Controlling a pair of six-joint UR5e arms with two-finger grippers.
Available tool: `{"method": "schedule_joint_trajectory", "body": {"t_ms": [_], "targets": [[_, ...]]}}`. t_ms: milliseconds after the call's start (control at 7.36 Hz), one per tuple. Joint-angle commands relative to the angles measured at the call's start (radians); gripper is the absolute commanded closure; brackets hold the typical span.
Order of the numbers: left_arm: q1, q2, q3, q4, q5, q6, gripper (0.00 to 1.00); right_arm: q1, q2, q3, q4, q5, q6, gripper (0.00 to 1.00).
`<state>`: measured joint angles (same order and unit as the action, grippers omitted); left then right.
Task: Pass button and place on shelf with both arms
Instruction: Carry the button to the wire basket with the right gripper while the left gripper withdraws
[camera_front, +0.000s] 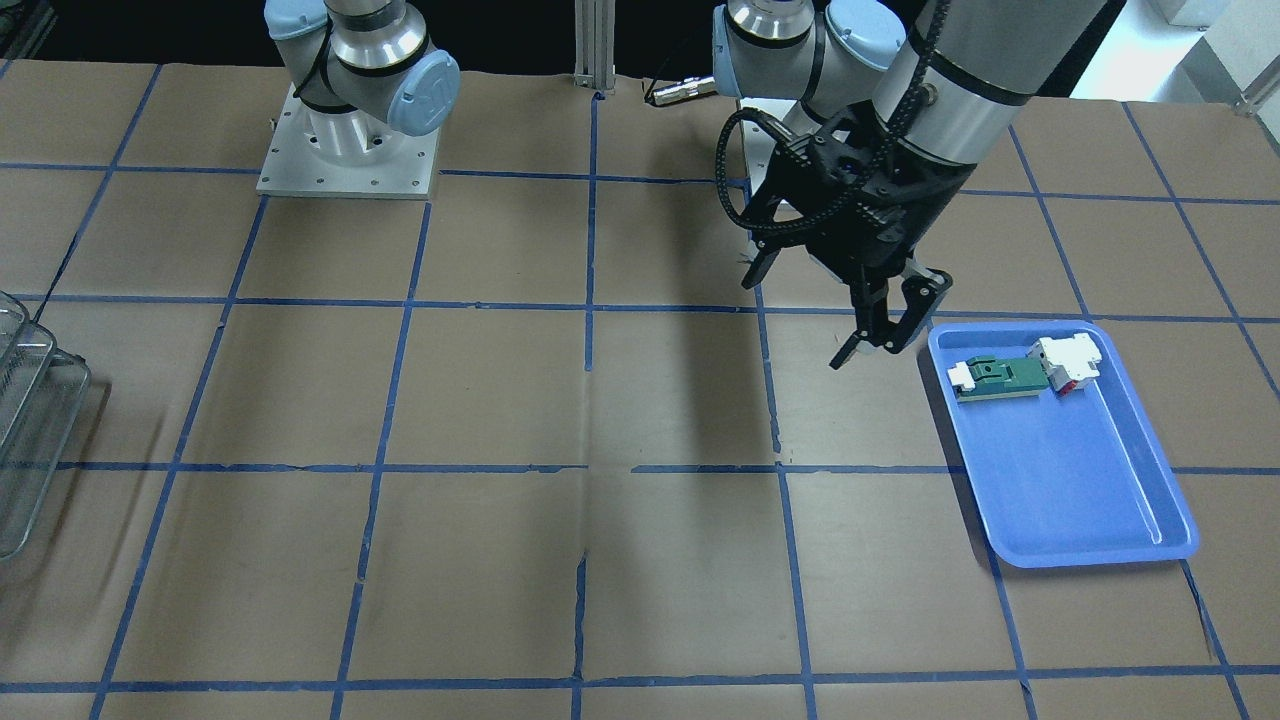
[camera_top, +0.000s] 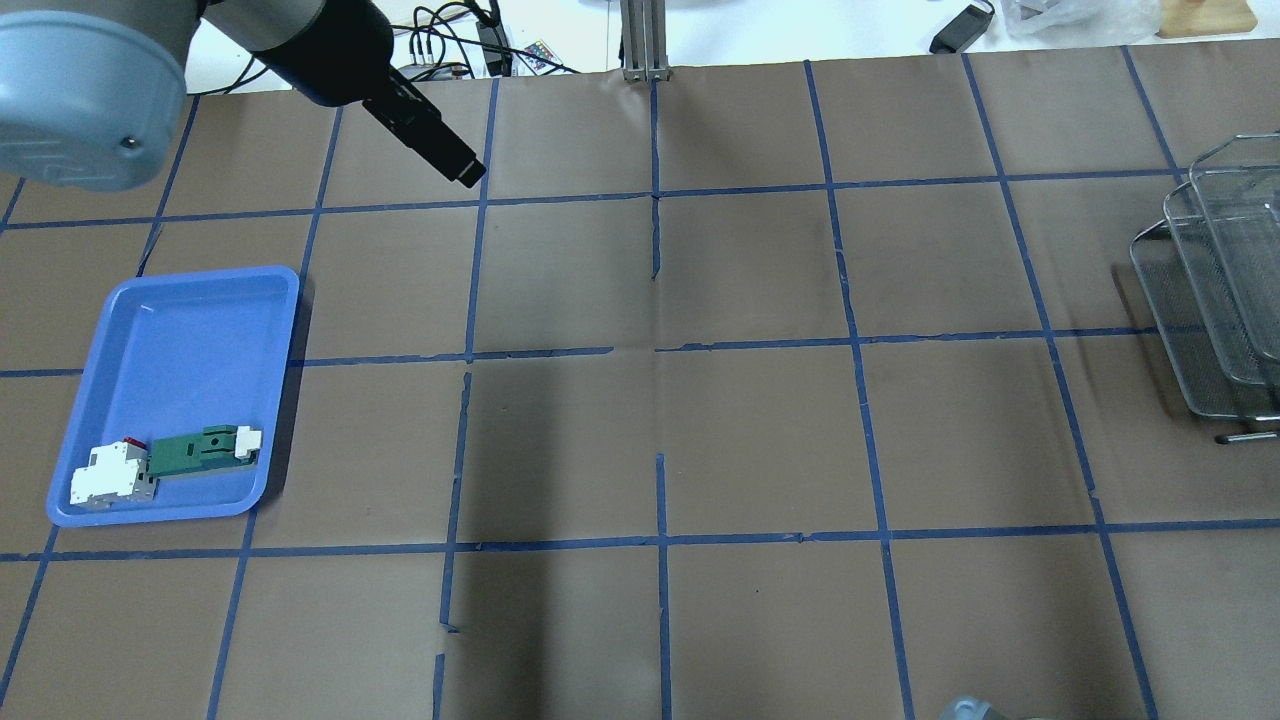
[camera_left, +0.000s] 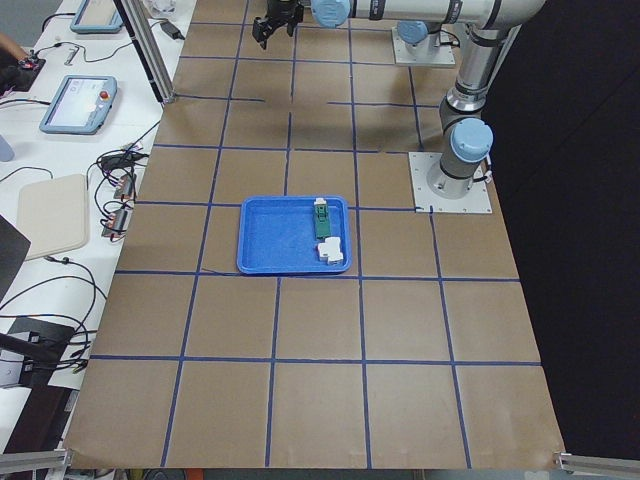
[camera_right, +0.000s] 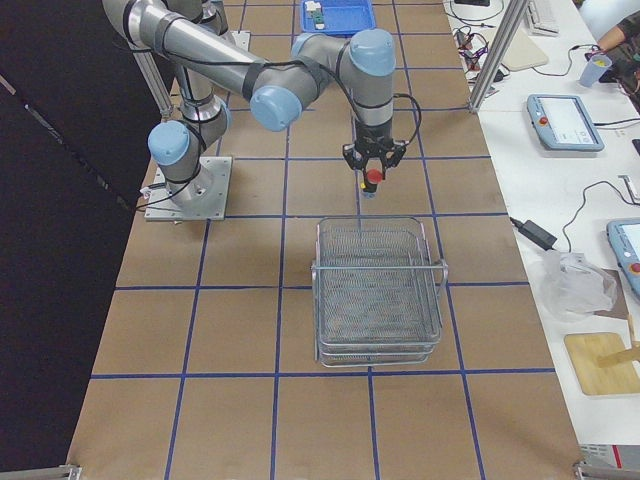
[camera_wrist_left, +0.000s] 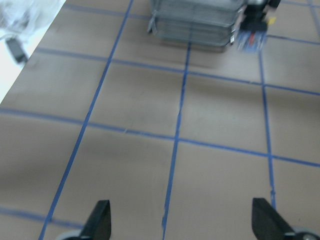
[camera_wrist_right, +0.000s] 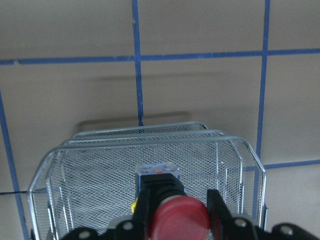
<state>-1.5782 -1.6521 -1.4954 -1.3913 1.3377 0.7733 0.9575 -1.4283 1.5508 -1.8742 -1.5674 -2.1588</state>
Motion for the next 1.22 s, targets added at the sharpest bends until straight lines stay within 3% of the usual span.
{"method": "schedule_joint_trajectory", "body": {"t_ms": [0, 136, 272, 408, 544, 680, 816, 1087], "targets": [[0.053, 0.028, -0.006, -0.110, 0.055, -0.112, 0.00, -0.049, 0.066, 0.000, -0.062, -0.009, -0.050, 1.00], [0.056, 0.035, -0.011, -0.117, 0.057, -0.176, 0.00, -0.049, 0.069, 0.005, -0.063, -0.008, -0.050, 0.95], [0.063, 0.041, -0.013, -0.135, 0.058, -0.287, 0.00, -0.052, 0.072, 0.005, -0.066, -0.006, -0.050, 0.75], [0.064, 0.048, -0.013, -0.141, 0.064, -0.317, 0.00, -0.056, 0.097, 0.005, -0.109, -0.008, -0.035, 0.44], [0.067, 0.054, -0.014, -0.153, 0.127, -0.319, 0.00, -0.057, 0.127, 0.005, -0.156, -0.009, -0.032, 0.30], [0.067, 0.066, -0.014, -0.210, 0.240, -0.325, 0.00, -0.065, 0.138, 0.005, -0.158, -0.008, -0.032, 0.28], [0.070, 0.071, -0.014, -0.259, 0.283, -0.362, 0.00, -0.065, 0.132, 0.005, -0.154, -0.008, -0.032, 0.28], [0.072, 0.071, -0.014, -0.252, 0.276, -0.539, 0.00, -0.065, 0.112, 0.006, -0.132, -0.016, 0.005, 0.28]]}}
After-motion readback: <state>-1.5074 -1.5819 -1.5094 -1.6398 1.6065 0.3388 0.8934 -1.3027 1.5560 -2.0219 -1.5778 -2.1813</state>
